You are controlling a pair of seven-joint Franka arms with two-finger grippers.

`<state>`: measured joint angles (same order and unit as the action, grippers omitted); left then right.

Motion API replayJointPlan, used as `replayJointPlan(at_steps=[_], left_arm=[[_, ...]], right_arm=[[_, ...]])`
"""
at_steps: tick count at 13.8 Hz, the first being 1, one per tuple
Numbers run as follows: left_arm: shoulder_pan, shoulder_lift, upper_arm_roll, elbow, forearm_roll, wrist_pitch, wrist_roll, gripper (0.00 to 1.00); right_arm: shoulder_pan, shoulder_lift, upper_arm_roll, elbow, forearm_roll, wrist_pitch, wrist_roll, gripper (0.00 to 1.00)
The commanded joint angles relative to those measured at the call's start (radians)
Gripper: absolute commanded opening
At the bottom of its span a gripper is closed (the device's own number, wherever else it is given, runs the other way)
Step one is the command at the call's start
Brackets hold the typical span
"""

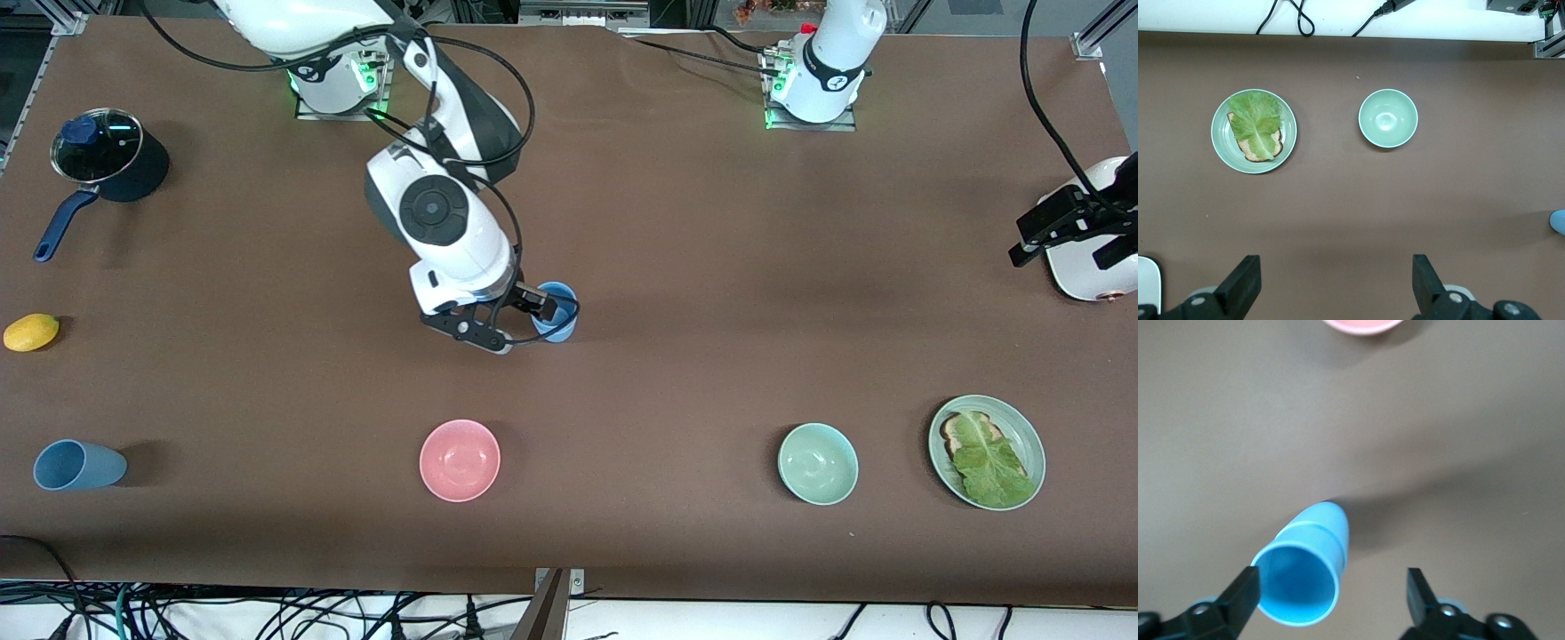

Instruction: Stack blue cups with both arms

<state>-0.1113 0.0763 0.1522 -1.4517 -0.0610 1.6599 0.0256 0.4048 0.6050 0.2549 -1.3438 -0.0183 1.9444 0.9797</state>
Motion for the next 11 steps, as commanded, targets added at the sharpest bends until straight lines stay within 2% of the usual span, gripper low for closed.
replayJointPlan(at_steps=[1,4,6,7,11], left_arm=[[-0.001,-0.009,-0.008,0.013,0.026,-0.026,-0.016,1.00],[-0.014,-0.007,-0.003,0.013,0.027,-0.026,-0.016,1.00],[-0.025,-0.009,0.001,0.013,0.027,-0.031,-0.016,1.00],[-0.030,-0.009,0.001,0.013,0.027,-0.038,-0.016,1.00],[-0.030,-0.009,0.000,0.016,0.027,-0.043,-0.013,1.00]], right_arm=[[-0.055,-0.076,0.000,-0.003,-0.005,-0.125,-0.114,1.00],[-0.125,-0.126,-0.017,-0.006,-0.003,-0.280,-0.261,1.00],[-0.146,-0.152,-0.046,-0.014,-0.003,-0.318,-0.320,1.00],[-0.147,-0.181,-0.078,-0.041,-0.002,-0.317,-0.366,1.00],[-0.271,-0.371,-0.098,-0.254,-0.002,-0.275,-0.545,1.00]])
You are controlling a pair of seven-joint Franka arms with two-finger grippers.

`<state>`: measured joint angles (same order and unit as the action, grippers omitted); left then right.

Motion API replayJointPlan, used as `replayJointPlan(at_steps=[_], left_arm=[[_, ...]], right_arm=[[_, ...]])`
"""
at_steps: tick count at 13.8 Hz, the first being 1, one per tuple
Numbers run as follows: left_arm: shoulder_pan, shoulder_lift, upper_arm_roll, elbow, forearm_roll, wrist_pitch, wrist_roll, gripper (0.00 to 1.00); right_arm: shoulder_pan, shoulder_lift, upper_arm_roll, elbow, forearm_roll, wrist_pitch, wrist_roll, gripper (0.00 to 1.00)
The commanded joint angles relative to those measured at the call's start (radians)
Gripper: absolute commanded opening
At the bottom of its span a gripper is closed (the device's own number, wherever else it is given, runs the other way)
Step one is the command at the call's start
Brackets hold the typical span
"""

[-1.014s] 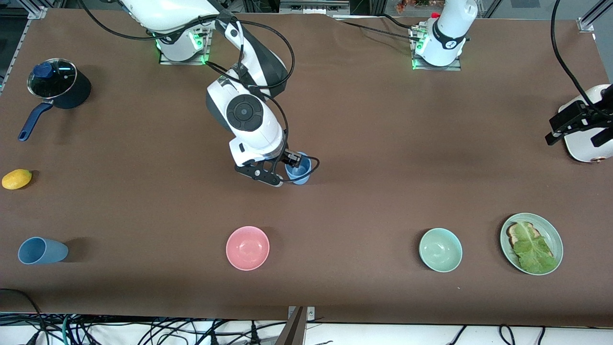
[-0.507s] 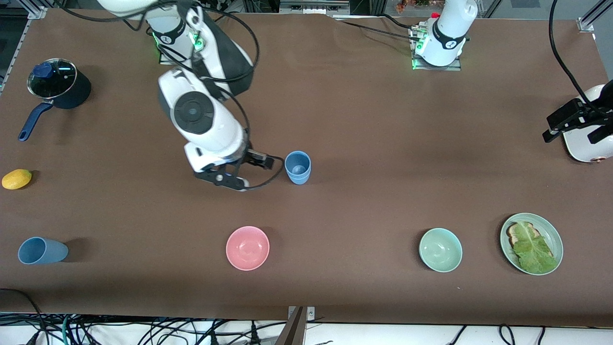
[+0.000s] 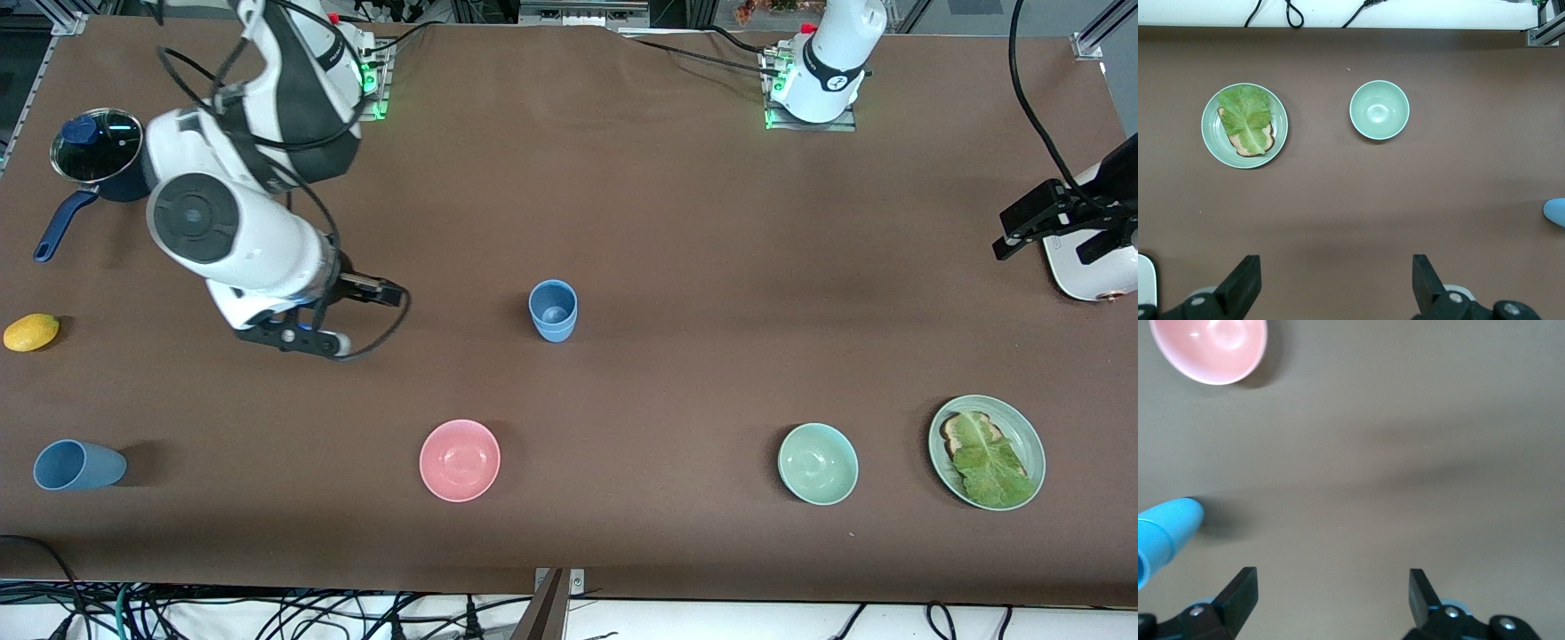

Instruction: Stack blue cups with both arms

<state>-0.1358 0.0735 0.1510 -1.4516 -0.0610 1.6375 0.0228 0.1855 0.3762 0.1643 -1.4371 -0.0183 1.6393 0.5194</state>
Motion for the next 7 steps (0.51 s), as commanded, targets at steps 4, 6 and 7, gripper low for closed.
replayJointPlan(at_steps=[4,6,7], left_arm=[[0.008,-0.006,-0.001,0.033,0.027,-0.030,-0.004,1.00],[0.010,-0.006,-0.002,0.034,0.027,-0.030,-0.004,1.00],[0.010,-0.006,-0.004,0.034,0.027,-0.031,-0.004,1.00]], right_arm=[[-0.118,-0.288,-0.092,-0.278,-0.008,0.028,-0.287,1.00],[-0.144,-0.335,-0.126,-0.282,-0.015,0.010,-0.355,1.00],[-0.155,-0.358,-0.141,-0.281,-0.017,0.004,-0.366,1.00]])
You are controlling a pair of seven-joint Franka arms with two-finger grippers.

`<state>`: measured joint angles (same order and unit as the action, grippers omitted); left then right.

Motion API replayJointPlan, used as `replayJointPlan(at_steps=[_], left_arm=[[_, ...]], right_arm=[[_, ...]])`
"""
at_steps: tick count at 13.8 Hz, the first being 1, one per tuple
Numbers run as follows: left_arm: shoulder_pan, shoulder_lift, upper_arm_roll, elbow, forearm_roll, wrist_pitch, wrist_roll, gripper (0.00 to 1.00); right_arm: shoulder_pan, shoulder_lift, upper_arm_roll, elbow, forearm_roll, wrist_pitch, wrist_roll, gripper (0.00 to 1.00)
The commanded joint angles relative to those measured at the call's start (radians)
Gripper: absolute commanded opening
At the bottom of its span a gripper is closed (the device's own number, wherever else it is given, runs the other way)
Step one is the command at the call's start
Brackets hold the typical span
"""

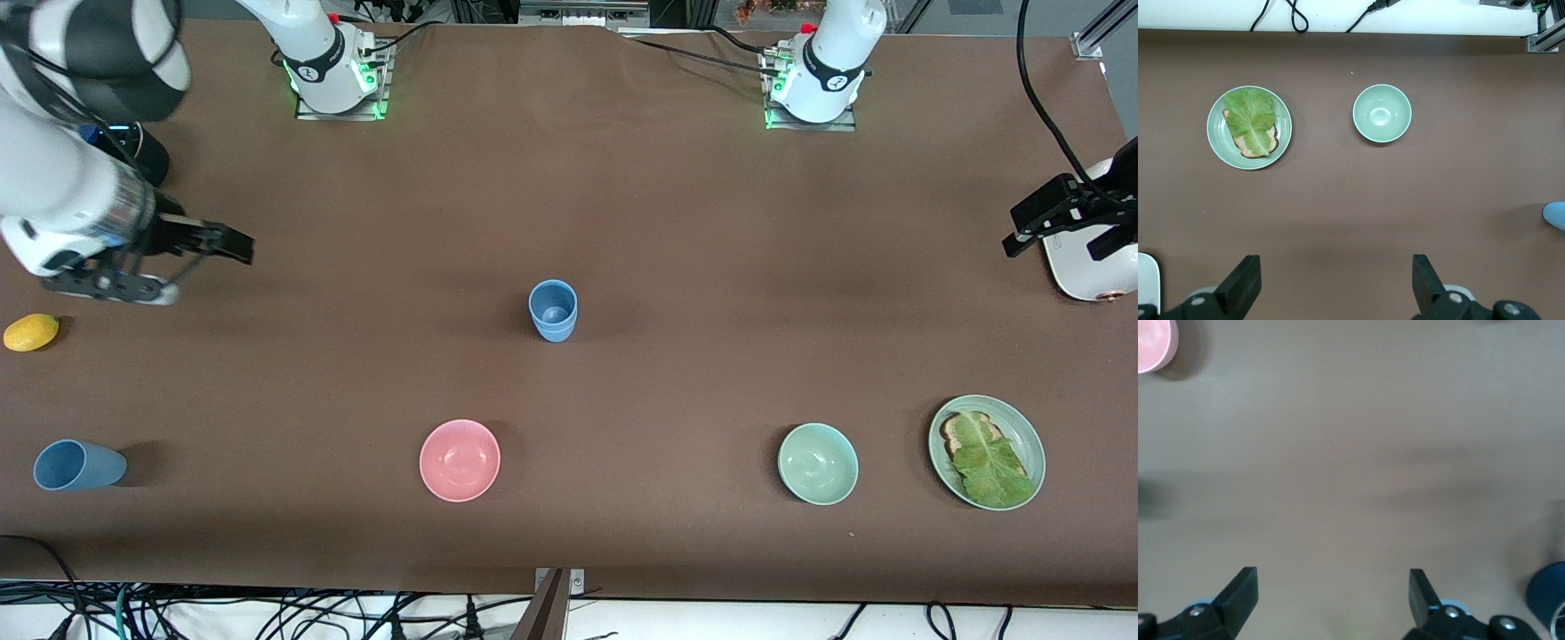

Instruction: Stack blue cups with both arms

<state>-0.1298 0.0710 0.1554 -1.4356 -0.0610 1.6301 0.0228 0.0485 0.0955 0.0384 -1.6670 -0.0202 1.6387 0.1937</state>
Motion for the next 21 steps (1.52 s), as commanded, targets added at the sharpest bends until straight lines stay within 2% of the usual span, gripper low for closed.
replayJointPlan(at_steps=[1,5,12,21], left_arm=[[0.003,-0.004,-0.008,0.018,0.027,-0.030,-0.004,1.00],[0.003,-0.005,-0.004,0.018,0.027,-0.035,-0.004,1.00],[0.001,0.009,0.001,0.014,0.026,-0.095,-0.007,1.00],[0.027,0.009,-0.007,0.014,0.026,-0.136,-0.014,1.00]], right_arm=[[-0.030,-0.107,-0.034,-0.051,-0.014,-0.002,-0.043,1.00],[-0.041,-0.140,-0.089,-0.017,-0.015,-0.091,-0.150,1.00],[-0.052,-0.122,-0.084,-0.028,0.031,-0.040,-0.107,1.00],[-0.042,-0.105,-0.083,-0.014,0.031,-0.053,-0.076,1.00]])
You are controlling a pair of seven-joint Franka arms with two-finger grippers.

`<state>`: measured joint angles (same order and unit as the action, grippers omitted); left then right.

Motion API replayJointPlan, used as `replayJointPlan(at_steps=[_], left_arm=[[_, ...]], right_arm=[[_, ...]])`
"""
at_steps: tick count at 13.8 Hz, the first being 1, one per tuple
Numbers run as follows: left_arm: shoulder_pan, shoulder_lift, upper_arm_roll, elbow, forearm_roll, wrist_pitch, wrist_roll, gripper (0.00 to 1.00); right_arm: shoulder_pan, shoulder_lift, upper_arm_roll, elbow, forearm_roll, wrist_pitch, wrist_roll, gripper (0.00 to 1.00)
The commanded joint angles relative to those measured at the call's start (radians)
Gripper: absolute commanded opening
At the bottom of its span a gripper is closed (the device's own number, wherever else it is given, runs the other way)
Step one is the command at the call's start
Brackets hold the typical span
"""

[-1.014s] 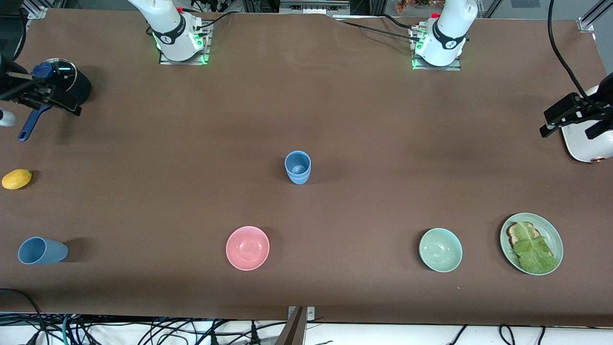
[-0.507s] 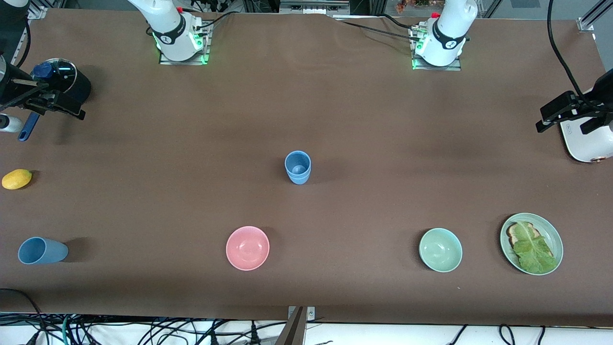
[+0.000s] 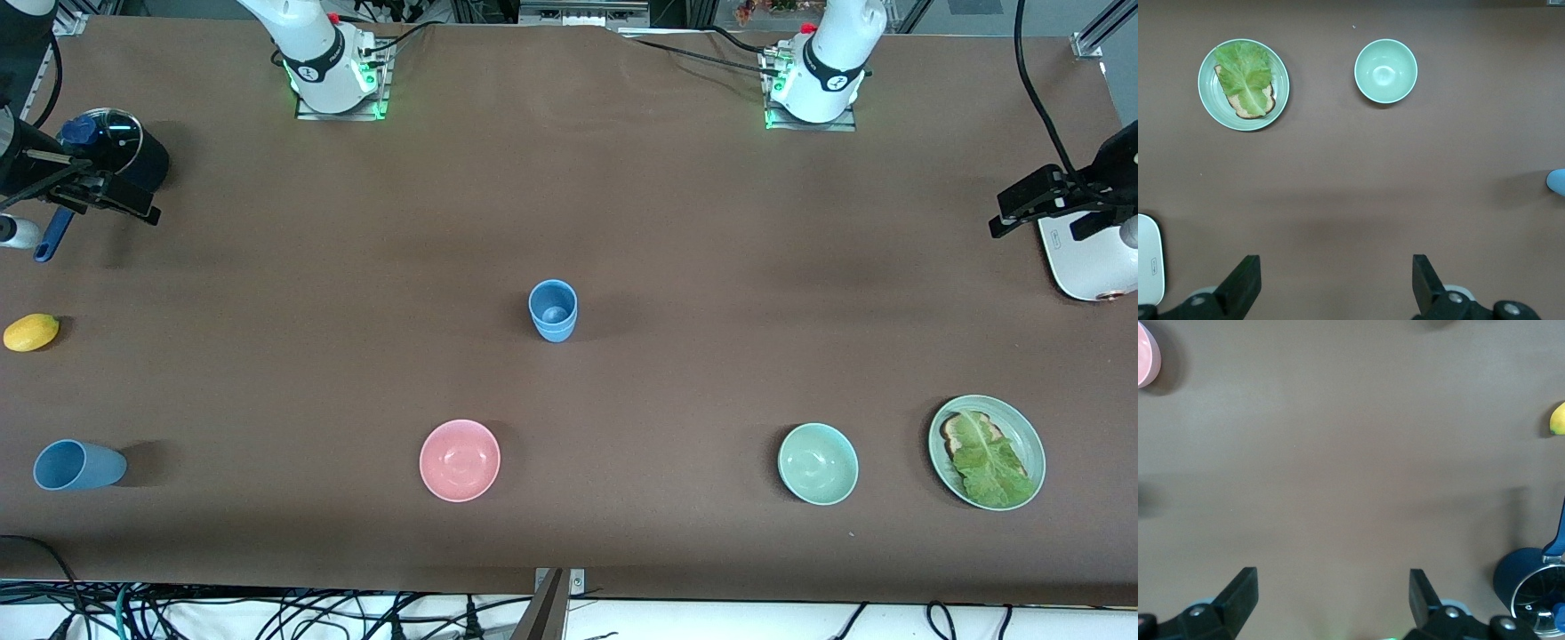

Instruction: Stack blue cups with both arms

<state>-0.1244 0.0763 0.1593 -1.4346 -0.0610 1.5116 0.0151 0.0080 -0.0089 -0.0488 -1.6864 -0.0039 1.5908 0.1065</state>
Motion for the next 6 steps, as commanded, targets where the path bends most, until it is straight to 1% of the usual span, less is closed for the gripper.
replayJointPlan(at_steps=[1,3,6], left_arm=[[0.041,0.000,-0.030,0.013,0.026,-0.017,-0.004,1.00],[0.072,-0.006,-0.066,0.008,0.027,-0.021,-0.006,1.00],[0.072,-0.012,-0.066,0.003,0.027,-0.043,-0.006,1.00]], right_arm=[[-0.002,0.000,0.004,0.004,0.016,-0.005,0.012,1.00],[-0.002,0.000,0.004,0.005,0.016,-0.005,0.012,1.00],[0.000,0.000,0.006,0.005,0.018,-0.005,0.012,1.00]])
